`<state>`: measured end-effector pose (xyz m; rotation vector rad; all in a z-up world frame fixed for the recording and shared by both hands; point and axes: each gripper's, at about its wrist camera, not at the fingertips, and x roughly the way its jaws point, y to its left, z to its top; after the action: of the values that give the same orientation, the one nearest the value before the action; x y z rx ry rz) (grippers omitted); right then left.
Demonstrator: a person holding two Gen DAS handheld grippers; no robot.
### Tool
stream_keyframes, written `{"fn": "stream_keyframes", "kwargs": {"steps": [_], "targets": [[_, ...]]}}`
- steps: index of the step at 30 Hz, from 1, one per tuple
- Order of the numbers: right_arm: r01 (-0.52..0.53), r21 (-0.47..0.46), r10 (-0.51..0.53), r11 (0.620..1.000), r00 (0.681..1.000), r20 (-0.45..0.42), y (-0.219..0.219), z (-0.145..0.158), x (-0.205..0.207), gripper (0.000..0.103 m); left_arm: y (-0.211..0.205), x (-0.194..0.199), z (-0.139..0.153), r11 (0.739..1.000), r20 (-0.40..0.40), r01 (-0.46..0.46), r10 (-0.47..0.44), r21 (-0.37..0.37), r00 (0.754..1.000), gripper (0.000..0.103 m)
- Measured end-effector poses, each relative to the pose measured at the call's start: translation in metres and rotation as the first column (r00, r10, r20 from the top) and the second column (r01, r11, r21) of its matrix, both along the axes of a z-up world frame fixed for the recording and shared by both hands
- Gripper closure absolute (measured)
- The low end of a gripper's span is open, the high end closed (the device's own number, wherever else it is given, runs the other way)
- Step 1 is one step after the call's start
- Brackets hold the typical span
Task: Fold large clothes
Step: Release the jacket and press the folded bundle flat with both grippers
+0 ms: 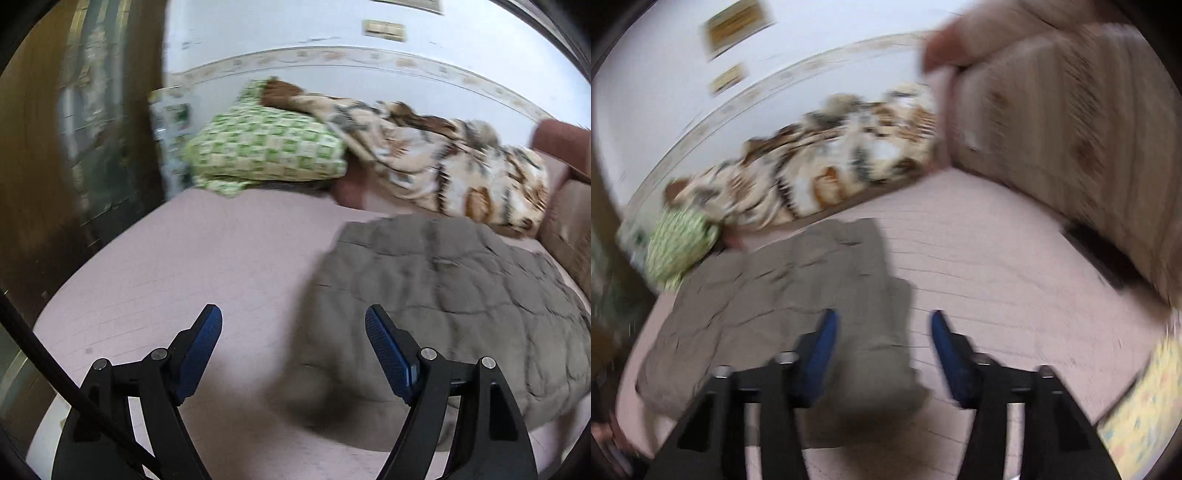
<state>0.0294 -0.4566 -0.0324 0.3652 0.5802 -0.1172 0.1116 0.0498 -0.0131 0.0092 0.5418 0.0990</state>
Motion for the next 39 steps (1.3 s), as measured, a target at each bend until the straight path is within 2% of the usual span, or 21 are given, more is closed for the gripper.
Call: {"fn": "stream_keyframes", "kwargs": {"steps": [2,4,5,7,8,11,13,14,16,18,21,24,25,27,29,31,34,37,39], "targets": [[-0.061,-0.023,0.059,0.998,0.996,-0.065,0.02,-0.009,0.014,0.072,-0.016,0.007,-0.009,0.998,-0.04,0.055,-0.054,0.028,0.998,0.023],[-0.06,-0.015,0.058,0.998,0.988,-0.146,0.024,-0.025,0.028,0.072,-0.025,0.021,-0.026,0.995,-0.124,0.072,-0.063,0.067,0.99,0.023],[-0.043,-0.024,0.038,0.999,0.98,-0.195,0.022,-0.034,0.033,0.073,-0.026,0.03,-0.04,0.995,-0.197,0.066,-0.049,0.08,0.979,0.023],[-0.014,0.03,0.021,0.999,0.967,-0.252,0.011,-0.049,0.038,0.073,-0.022,0.045,-0.064,0.998,-0.32,0.066,-0.056,0.021,0.946,0.023],[-0.013,0.095,0.04,0.995,0.959,-0.282,0.005,-0.06,0.04,0.072,-0.018,0.048,-0.066,0.998,-0.338,0.06,-0.06,-0.009,0.939,0.023],[-0.016,0.122,0.052,0.992,0.952,-0.3,0.002,-0.065,0.044,0.072,-0.015,0.046,-0.057,0.999,-0.32,0.045,-0.051,-0.025,0.946,0.023],[0.005,0.133,0.032,0.991,0.961,-0.273,-0.002,-0.057,0.038,0.072,-0.015,0.033,-0.036,1.0,-0.234,0.023,-0.027,-0.018,0.972,0.025],[0.023,0.136,0.008,0.99,0.975,-0.223,-0.005,-0.045,0.033,0.072,-0.019,0.029,-0.023,1.0,-0.186,0.029,-0.031,-0.011,0.982,0.025],[0.017,0.029,-0.013,0.999,0.991,-0.131,0.003,-0.015,0.03,0.072,-0.036,0.028,0.001,0.997,-0.107,0.072,-0.071,0.004,0.992,0.025],[-0.012,-0.03,0.01,0.999,0.997,-0.076,0.015,0.003,0.035,0.072,-0.061,0.042,0.02,0.988,-0.092,0.157,-0.155,0.007,0.984,0.025],[-0.11,0.004,0.11,0.994,0.992,-0.058,0.038,0.017,0.063,0.071,-0.103,0.074,0.03,0.969,-0.122,0.247,-0.246,-0.01,0.962,0.025],[-0.193,-0.019,0.19,0.981,0.977,-0.095,0.067,0.018,0.109,0.068,-0.148,0.122,0.029,0.961,-0.159,0.278,-0.272,0.016,0.949,0.025],[-0.21,-0.05,0.203,0.976,0.972,-0.12,0.08,0.014,0.125,0.066,-0.159,0.138,0.027,0.955,-0.19,0.297,-0.291,0.005,0.938,0.025],[-0.241,-0.053,0.231,0.969,0.962,-0.148,0.09,0.009,0.147,0.066,-0.189,0.17,0.013,0.948,-0.265,0.317,-0.305,0.002,0.915,0.025],[-0.233,-0.076,0.218,0.97,0.962,-0.163,0.097,0.002,0.165,0.065,-0.206,0.197,-0.004,0.949,-0.333,0.315,-0.287,0.031,0.898,0.025],[-0.255,-0.074,0.234,0.964,0.947,-0.221,0.1,-0.014,0.187,0.065,-0.216,0.21,-0.027,0.946,-0.407,0.319,-0.272,0.05,0.872,0.023],[-0.251,-0.047,0.227,0.967,0.93,-0.29,0.099,-0.038,0.205,0.062,-0.212,0.232,-0.053,0.954,-0.493,0.301,-0.258,0.007,0.831,0.015],[-0.252,-0.053,0.221,0.966,0.916,-0.336,0.1,-0.052,0.216,0.06,-0.211,0.24,-0.066,0.961,-0.521,0.278,-0.239,-0.003,0.819,0.011],[-0.254,-0.071,0.214,0.965,0.911,-0.353,0.103,-0.055,0.221,0.06,-0.21,0.239,-0.061,0.961,-0.506,0.277,-0.241,-0.004,0.828,0.012]]}}
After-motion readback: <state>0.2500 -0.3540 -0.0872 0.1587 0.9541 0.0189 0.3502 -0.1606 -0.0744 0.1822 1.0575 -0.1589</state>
